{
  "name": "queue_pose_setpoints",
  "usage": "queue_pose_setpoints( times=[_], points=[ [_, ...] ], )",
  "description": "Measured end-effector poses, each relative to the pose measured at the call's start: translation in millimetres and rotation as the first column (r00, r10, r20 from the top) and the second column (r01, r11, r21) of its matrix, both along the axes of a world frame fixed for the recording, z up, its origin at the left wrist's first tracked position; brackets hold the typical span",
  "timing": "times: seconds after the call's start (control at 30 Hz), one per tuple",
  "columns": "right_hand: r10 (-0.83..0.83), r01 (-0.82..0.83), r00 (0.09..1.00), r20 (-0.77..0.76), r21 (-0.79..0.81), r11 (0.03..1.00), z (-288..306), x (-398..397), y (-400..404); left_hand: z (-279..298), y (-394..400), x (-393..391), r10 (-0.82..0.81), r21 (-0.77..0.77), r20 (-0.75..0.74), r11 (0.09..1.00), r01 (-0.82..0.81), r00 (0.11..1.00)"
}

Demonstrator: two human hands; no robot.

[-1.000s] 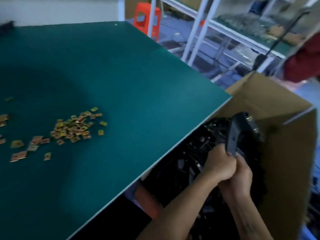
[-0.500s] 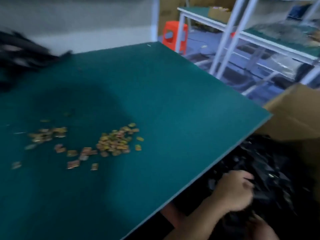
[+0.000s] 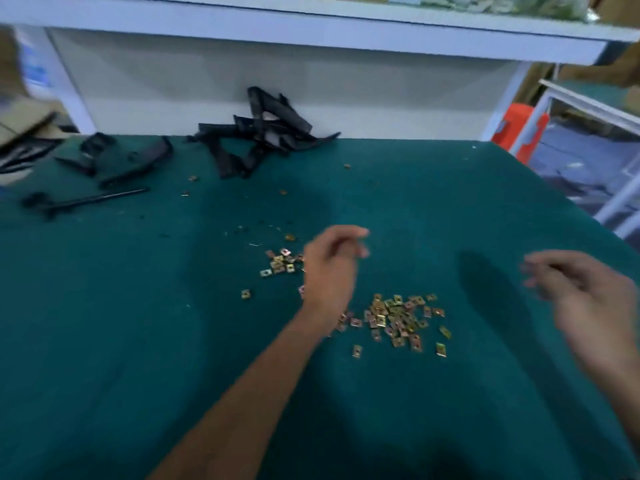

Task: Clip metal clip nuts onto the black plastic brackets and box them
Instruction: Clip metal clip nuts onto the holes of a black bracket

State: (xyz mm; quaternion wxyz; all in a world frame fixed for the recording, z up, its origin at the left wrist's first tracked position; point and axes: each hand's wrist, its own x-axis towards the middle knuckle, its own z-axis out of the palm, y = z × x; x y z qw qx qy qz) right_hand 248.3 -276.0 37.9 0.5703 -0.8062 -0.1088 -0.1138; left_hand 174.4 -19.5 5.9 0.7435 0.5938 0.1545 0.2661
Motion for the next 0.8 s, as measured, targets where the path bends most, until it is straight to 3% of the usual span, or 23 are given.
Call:
queue_pose_setpoints(
  times=[0.07, 0.13, 0.23, 0.37, 0.47, 0.57, 0.63, 0.8],
  points=[
    [0.212, -0.205, 0.977, -0.003, -0.271, 0.941, 9, 18, 59, -18, 41, -8, 0.217, -0.122, 0.012, 0.969, -0.214, 0.976],
    [0.428, -0.407, 0.903, -0.043, -0.404, 0.819, 2, 36, 121, -27, 60, -13, 0.297, -0.233, 0.039, 0.931, -0.28, 0.954],
    [0.576, -0.539, 0.812, -0.088, -0.491, 0.684, -7, 54, 215, -24, 60, -6, 0.266, -0.181, 0.042, 0.95, -0.255, 0.963],
    [0.596, -0.606, 0.778, -0.201, -0.493, 0.625, -14, 77, 332, -21, 60, 3, 0.236, -0.184, -0.04, 0.953, -0.24, 0.971],
    [0.516, -0.618, 0.773, -0.37, -0.253, 0.745, -23, 96, 402, -22, 63, 4, 0.266, -0.193, -0.064, 0.942, -0.274, 0.962],
    [0.468, -0.428, 0.705, -0.532, 0.208, 0.88, -26, 104, 446, -24, 65, 6, 0.299, -0.218, -0.072, 0.926, -0.307, 0.952],
    [0.492, -0.342, 0.643, -0.587, 0.354, 0.87, -27, 111, 462, -26, 67, 6, 0.301, -0.272, -0.076, 0.911, -0.311, 0.95],
    [0.56, -0.266, 0.491, -0.667, 0.497, 0.826, -25, 127, 469, -24, 66, 8, 0.282, -0.291, -0.072, 0.912, -0.29, 0.957]
  ],
)
